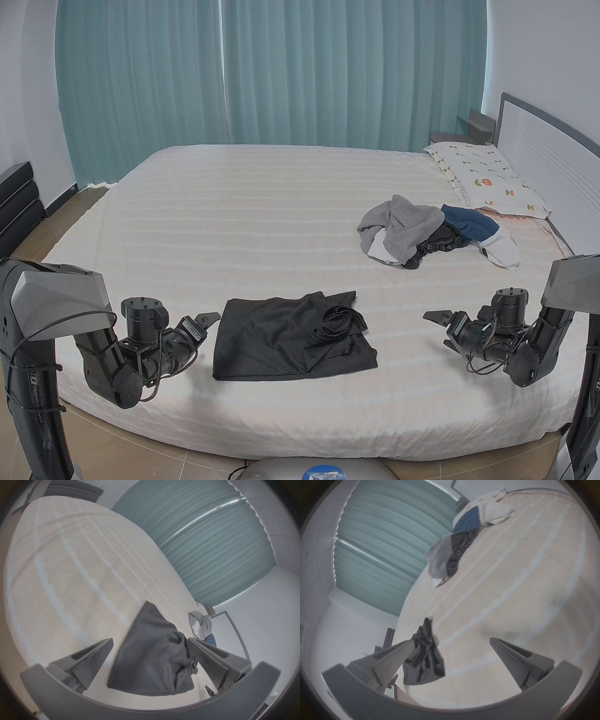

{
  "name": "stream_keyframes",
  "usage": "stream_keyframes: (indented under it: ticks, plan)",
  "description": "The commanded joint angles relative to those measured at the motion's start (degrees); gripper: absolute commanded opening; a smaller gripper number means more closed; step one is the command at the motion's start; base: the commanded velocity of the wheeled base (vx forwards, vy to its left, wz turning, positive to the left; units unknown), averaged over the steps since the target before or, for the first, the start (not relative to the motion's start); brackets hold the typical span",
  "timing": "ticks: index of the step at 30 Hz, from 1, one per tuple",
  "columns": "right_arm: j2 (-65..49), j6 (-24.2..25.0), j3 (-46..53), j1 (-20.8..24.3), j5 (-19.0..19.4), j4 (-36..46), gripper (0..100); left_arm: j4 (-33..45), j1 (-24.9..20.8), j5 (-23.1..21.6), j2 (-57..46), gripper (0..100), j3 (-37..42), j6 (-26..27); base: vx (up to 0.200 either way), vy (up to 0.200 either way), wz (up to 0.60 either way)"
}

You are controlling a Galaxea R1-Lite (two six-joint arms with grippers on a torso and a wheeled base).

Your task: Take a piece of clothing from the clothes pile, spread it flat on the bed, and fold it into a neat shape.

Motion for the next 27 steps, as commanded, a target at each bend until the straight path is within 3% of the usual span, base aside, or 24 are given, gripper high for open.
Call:
stream_keyframes:
  ticks: [1, 7, 13, 19, 23, 27]
  plan:
    - [-1.7, -2.7, -0.5, 3.8, -0.3, -0.3, 100, -1.2, 1.5, -0.6, 2.2, 100, 0.5, -0.3, 0.000, 0.200, 0.00]
    - [-3.1, -7.8, -3.9, 6.8, -0.3, 0.5, 100, -2.3, 1.6, -2.2, 2.5, 100, 0.9, -2.1, 0.000, 0.200, 0.00]
    - [-2.6, -13.6, -10.8, 8.7, 0.3, 7.7, 100, -2.4, 1.4, -2.0, 3.1, 100, 0.4, -2.3, 0.000, 0.200, 0.00]
    - [1.0, -15.6, -13.3, 10.4, -0.1, 7.9, 100, -2.5, 1.2, -1.1, 3.3, 100, 1.4, -2.0, 0.000, 0.000, 0.00]
    - [0.7, -16.4, -11.3, 10.8, -0.2, 7.5, 100, -7.4, 1.7, 1.3, 3.3, 100, 1.7, -5.3, 0.000, 0.000, 0.00]
    - [0.1, -16.5, -10.1, 10.5, -0.3, 7.4, 100, -8.5, 1.7, 0.5, 3.3, 100, 2.6, -5.4, 0.000, 0.000, 0.00]
